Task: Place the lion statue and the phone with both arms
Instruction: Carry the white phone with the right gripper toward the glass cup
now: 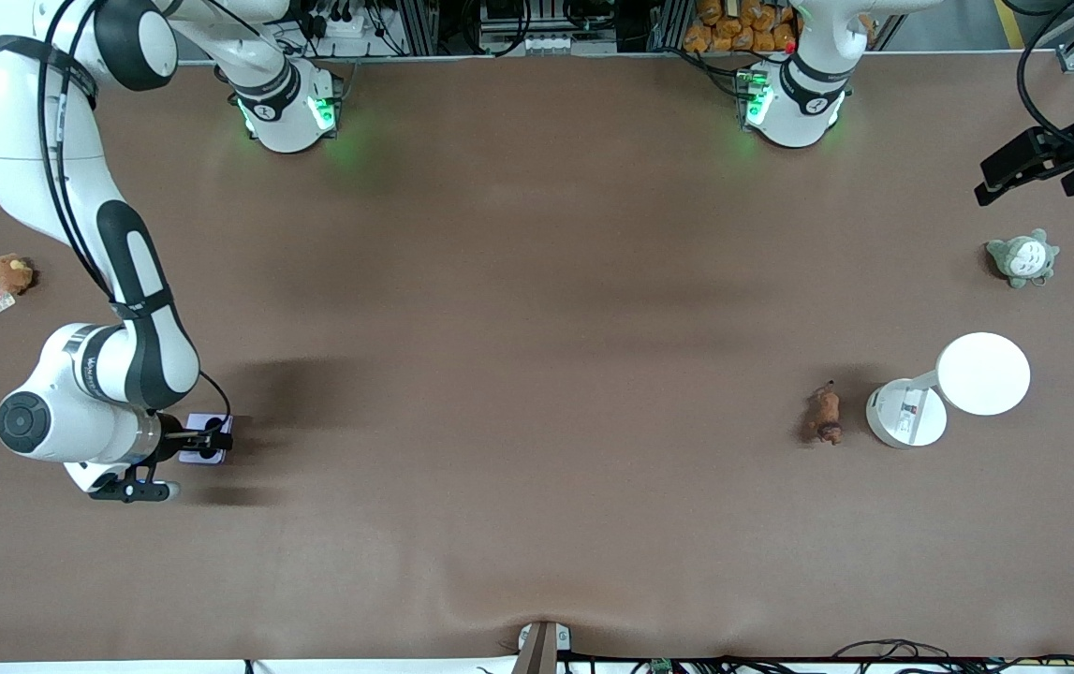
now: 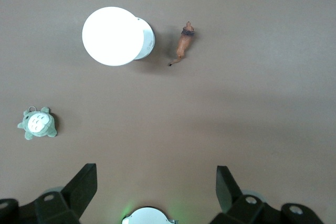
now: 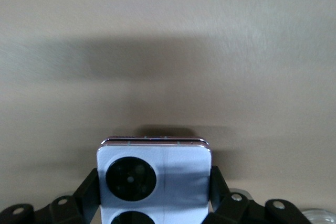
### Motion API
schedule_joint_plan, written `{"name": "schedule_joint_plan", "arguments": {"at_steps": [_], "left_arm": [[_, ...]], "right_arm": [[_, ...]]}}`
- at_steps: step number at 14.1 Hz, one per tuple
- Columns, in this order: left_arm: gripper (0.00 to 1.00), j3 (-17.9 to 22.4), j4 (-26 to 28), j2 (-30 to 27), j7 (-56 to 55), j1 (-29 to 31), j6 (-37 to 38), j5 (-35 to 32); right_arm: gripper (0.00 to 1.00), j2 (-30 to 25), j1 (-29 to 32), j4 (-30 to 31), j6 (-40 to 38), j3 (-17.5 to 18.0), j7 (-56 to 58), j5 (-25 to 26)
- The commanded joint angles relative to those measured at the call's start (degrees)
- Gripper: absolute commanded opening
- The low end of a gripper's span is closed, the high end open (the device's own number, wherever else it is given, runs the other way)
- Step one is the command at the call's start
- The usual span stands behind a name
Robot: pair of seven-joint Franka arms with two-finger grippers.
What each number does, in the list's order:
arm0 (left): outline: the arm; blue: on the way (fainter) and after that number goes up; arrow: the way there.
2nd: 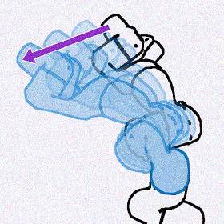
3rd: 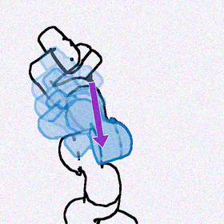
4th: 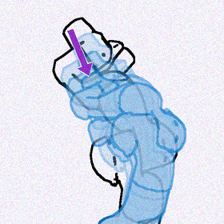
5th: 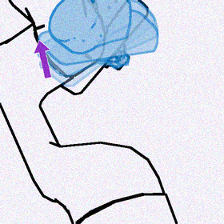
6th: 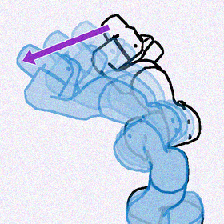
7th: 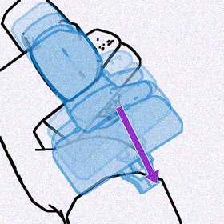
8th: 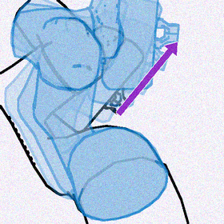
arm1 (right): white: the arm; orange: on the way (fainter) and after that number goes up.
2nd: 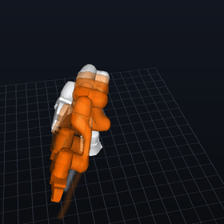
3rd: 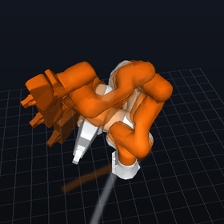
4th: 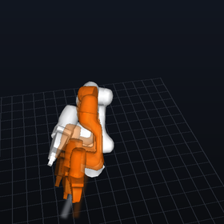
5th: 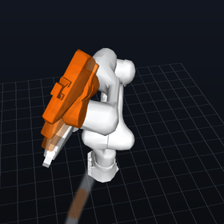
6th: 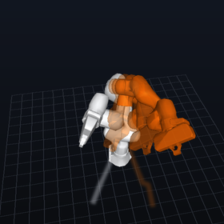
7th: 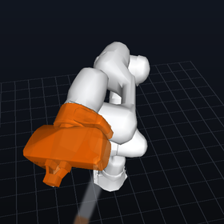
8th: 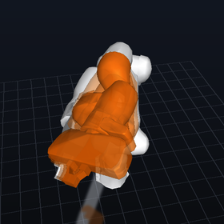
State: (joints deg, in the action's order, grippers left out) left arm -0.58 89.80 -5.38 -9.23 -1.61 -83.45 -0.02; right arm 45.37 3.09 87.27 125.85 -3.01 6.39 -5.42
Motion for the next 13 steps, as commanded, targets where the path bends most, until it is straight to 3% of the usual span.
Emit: {"name": "schedule_joint_plan", "arguments": {"at_steps": [1, 3, 4, 6, 13], "left_arm": [[1.00, -0.30, -0.86, 0.02, 0.97, 1.95, 1.36, -0.16], [1.00, -0.47, -0.07, -0.51, 1.14, 2.58, 1.45, -0.07], [1.00, -0.56, 0.28, -1.03, 1.15, 2.49, 1.45, -0.07], [1.00, -0.82, 1.77, -2.09, 1.15, 2.58, 1.36, -0.07], [1.00, -4.78, 4.32, -2.89, 1.06, 2.40, 1.27, 0.10]], "right_arm": [[0.21, -0.20, 1.30, 1.76, -0.08, 0.81, 0.29, 0.49], [0.26, -0.20, 2.44, 1.85, -0.26, 0.81, 0.38, 0.50], [0.37, -0.20, 2.79, 1.93, -0.34, 0.81, 0.46, 0.50], [1.00, -0.37, 2.97, 1.85, -0.35, 0.81, 1.08, 0.67], [1.00, -3.79, 2.09, -2.45, -0.70, 0.64, 0.99, 1.11]]}}
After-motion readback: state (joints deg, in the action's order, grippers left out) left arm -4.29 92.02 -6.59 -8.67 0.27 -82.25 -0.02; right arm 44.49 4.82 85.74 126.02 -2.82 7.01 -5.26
